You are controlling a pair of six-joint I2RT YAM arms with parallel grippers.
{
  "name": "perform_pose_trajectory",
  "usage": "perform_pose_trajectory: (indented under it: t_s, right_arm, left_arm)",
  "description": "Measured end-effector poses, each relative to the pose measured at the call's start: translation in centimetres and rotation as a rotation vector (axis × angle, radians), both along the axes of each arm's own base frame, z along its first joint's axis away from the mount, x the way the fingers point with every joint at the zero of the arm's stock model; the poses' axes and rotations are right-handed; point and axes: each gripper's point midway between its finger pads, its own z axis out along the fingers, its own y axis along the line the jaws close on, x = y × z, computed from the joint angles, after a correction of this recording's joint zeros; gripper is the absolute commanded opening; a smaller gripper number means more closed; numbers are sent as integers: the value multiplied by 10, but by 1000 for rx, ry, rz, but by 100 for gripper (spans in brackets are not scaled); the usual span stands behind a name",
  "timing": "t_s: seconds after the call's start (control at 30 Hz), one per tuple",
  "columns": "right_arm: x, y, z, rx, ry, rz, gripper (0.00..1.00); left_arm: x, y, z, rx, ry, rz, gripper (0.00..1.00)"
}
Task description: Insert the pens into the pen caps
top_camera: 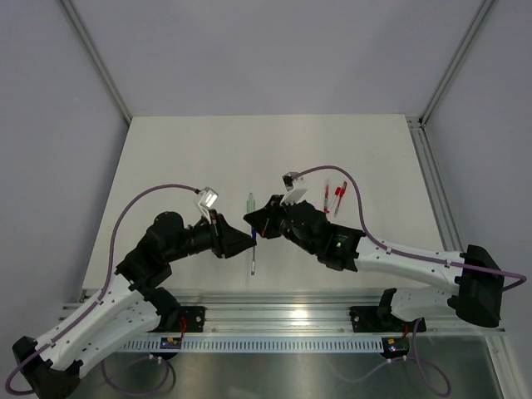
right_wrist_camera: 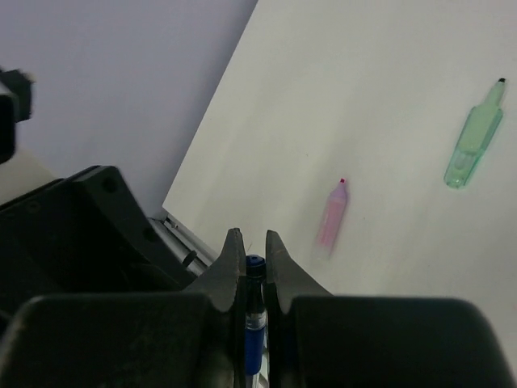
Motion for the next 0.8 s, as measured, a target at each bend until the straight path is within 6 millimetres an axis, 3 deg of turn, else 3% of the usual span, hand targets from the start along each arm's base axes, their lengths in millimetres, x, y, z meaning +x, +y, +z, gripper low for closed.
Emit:
perform_pose_trajectory:
  t_s: [0.1,0.23,0.37,0.6,0.8]
  right_arm:
    - [22,-16,-15,-37,53,-18,0]
    - [53,-37,-35,-77,107,-63,0]
    - [87,-55,-62,-144,156,-105,0]
    - [153,-91,-130,-389,248,-195,0]
    - [189,-100,-171,-575,273,-217,1]
  left_arm:
    - [6,3,7,-38,-60,35,39]
    - [-2,12,18,-83,-135,43,53]
    - [-5,27,12,-64,-162,92,56]
    - [15,59,-30,80,-97,306,60]
    - [34,86,-75,216,-8,494,64]
